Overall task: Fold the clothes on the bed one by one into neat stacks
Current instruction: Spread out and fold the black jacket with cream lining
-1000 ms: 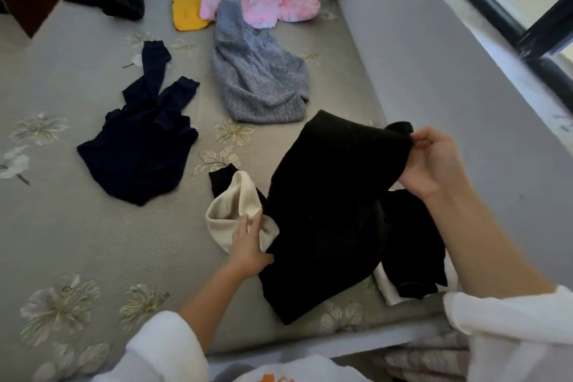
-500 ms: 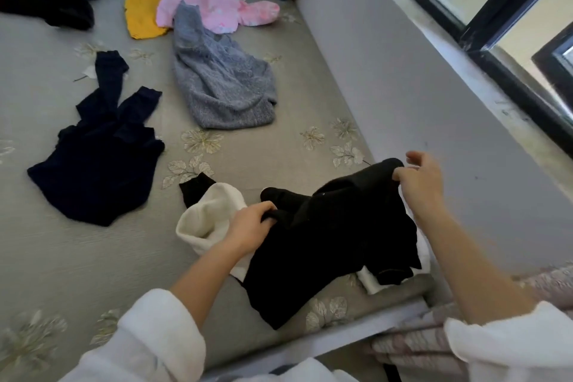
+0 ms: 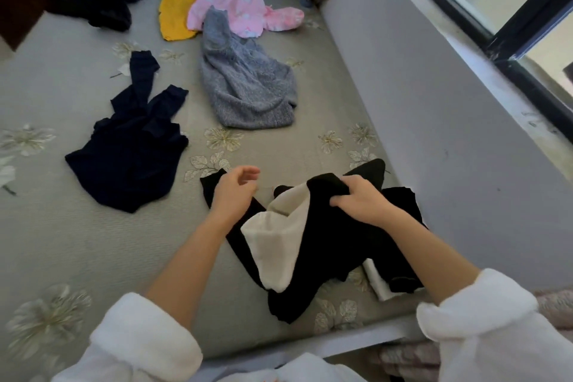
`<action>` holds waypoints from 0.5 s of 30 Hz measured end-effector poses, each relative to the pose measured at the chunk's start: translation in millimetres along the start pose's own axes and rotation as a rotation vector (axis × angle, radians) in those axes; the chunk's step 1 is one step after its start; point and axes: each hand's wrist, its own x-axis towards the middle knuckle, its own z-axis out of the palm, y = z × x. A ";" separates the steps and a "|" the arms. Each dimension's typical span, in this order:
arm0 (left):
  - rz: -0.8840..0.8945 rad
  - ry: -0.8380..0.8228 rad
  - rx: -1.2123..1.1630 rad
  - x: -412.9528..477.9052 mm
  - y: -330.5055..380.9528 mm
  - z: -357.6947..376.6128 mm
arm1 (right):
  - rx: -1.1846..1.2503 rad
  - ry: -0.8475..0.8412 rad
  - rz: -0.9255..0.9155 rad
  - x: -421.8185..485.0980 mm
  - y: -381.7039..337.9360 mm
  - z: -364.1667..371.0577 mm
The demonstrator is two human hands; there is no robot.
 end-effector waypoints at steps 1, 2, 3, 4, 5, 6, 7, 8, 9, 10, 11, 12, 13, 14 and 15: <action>-0.114 0.062 0.075 -1.1 -13.8 -8.9 | 0.070 0.020 -0.002 -1.0 -1.1 -8.1; -0.262 0.020 0.160 -4.3 -31.2 -15.4 | 0.127 0.040 -0.011 -0.5 -1.3 -15.1; -0.429 -0.123 0.284 -10.9 -49.6 -18.9 | 0.163 0.065 -0.016 -0.1 -3.2 -21.4; -0.586 -0.333 0.442 -20.9 -66.8 -19.3 | 0.197 0.098 -0.024 0.5 -6.4 -26.8; -0.698 -0.556 0.587 -31.3 -82.2 -17.3 | 0.233 0.136 -0.034 1.4 -10.4 -31.2; -0.751 -0.728 0.663 -41.0 -92.4 -12.3 | 0.277 0.167 -0.040 2.9 -14.7 -34.5; -0.767 -0.826 0.646 -48.5 -98.2 -4.4 | 0.312 0.190 -0.042 3.9 -19.5 -37.3; -0.758 -0.853 0.557 -53.9 -100.2 4.8 | 0.336 0.206 -0.045 4.1 -24.7 -39.6; -0.724 -0.827 0.422 -56.2 -99.3 13.6 | 0.358 0.215 -0.054 4.6 -29.4 -41.5; -0.670 -0.783 0.275 -56.7 -95.5 20.3 | 0.377 0.229 -0.058 5.1 -33.4 -43.1; -0.598 -0.739 0.161 -55.3 -89.8 24.4 | 0.389 0.245 -0.063 6.0 -36.6 -44.1; -0.536 -0.698 0.104 -52.4 -82.1 26.6 | 0.401 0.272 -0.067 6.2 -39.2 -45.2; -0.483 -0.656 0.090 -48.2 -74.4 26.0 | 0.419 0.305 -0.074 7.1 -40.3 -47.2; -0.436 -0.600 0.093 -43.4 -66.7 23.2 | 0.442 0.339 -0.081 7.7 -40.6 -50.5; -0.386 -0.515 0.091 -37.1 -60.1 17.0 | 0.462 0.374 -0.092 8.4 -39.5 -55.2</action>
